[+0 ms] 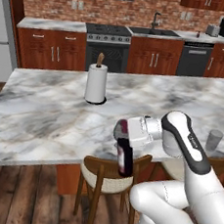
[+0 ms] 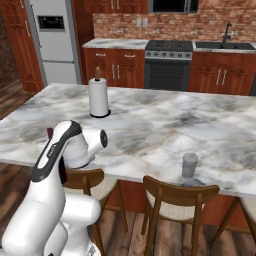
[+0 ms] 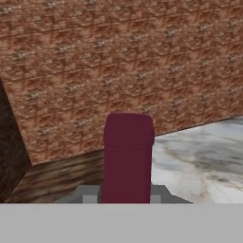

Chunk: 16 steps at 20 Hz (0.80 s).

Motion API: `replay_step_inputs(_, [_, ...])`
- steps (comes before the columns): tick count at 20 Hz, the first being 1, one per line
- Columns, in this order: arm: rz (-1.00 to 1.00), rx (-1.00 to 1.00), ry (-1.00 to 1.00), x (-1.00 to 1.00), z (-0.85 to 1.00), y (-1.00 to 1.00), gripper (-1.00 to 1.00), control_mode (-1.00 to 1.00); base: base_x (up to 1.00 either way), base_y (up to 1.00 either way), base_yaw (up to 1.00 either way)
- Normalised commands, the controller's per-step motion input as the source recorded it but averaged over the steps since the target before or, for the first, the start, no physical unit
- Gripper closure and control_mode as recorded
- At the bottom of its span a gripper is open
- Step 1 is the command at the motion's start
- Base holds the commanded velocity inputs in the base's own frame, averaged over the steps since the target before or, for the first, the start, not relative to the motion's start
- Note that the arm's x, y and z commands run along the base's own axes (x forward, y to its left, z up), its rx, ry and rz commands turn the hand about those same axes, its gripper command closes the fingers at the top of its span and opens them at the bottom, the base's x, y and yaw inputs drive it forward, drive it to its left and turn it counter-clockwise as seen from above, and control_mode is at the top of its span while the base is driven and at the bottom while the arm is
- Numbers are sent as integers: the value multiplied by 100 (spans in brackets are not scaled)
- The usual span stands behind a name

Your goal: There is a wine glass and glass cup on the dining counter. Place the wine bottle next to the wine glass and the juice bottle next to the glass cup.

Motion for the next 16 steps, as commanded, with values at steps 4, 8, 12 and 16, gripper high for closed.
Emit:
replay_step_inputs(4, [0,-1,-1,0,5,-30,100,-100,0,0,0])
replay_step_inputs(8, [1,0,-12,-1,8,-37,100,-100,0,0,0])
replay_step_inputs(12, [1,0,-18,-1,10,-47,100,-100,0,0,0])
replay_step_inputs(16, [0,0,-14,0,9,-47,100,-100,0,0,0])
